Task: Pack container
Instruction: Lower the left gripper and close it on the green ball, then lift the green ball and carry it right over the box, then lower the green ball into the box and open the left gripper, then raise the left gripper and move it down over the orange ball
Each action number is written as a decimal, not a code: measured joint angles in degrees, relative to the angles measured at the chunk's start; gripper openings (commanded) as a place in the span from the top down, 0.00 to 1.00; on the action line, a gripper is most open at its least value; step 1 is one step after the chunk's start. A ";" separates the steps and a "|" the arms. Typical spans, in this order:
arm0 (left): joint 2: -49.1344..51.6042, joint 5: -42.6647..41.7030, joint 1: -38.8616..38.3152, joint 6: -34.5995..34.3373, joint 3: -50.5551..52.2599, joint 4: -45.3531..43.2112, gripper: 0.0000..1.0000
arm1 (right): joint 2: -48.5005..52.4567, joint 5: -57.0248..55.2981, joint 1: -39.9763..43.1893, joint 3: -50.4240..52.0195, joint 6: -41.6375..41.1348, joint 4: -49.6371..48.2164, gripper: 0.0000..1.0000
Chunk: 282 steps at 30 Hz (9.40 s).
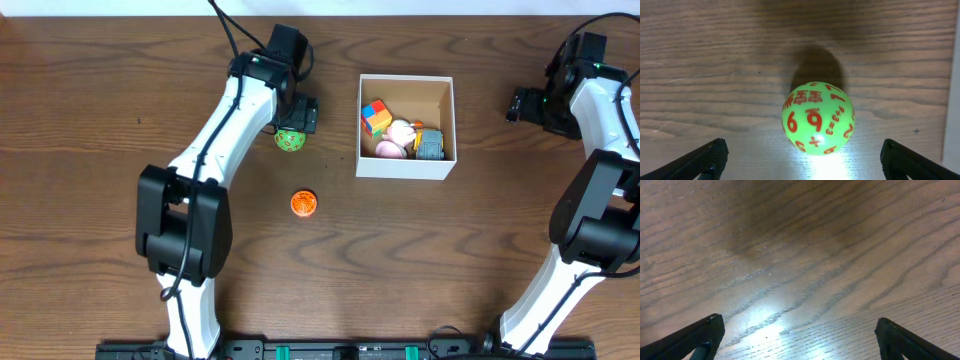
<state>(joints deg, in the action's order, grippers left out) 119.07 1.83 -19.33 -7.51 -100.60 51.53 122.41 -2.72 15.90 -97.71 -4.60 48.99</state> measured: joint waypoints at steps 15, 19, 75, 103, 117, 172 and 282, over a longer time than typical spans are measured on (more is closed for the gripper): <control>0.81 -0.13 0.00 -0.22 4.52 -2.21 0.02 | 0.00 -0.02 0.00 0.00 0.00 0.00 0.01; 1.40 -1.36 0.00 -0.22 4.81 -3.58 0.02 | 0.00 0.00 0.00 0.00 0.00 0.00 0.01; -9.07 -2.89 -5.40 -0.63 2.99 -9.22 0.39 | 0.00 -0.02 0.00 0.00 0.00 0.00 0.01; 0.81 -3.10 -23.15 0.07 1.70 -31.04 0.02 | 0.00 0.00 0.00 0.00 0.00 0.00 0.01; -4.33 -3.10 -18.78 0.09 1.68 -26.16 0.02 | 0.00 0.00 0.00 0.00 0.00 0.00 0.01; -3.98 -5.81 -20.96 0.00 1.66 -17.57 0.94 | 0.00 -0.02 0.00 0.00 0.00 0.00 0.01; -18.23 -2.93 -8.85 -17.94 27.96 -0.85 0.02 | 0.00 -0.02 0.00 0.00 -0.02 0.00 0.01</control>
<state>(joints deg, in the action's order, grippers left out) 100.84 -1.10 -28.18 -25.45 -72.64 50.68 122.41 -2.74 15.90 -97.71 -4.62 48.99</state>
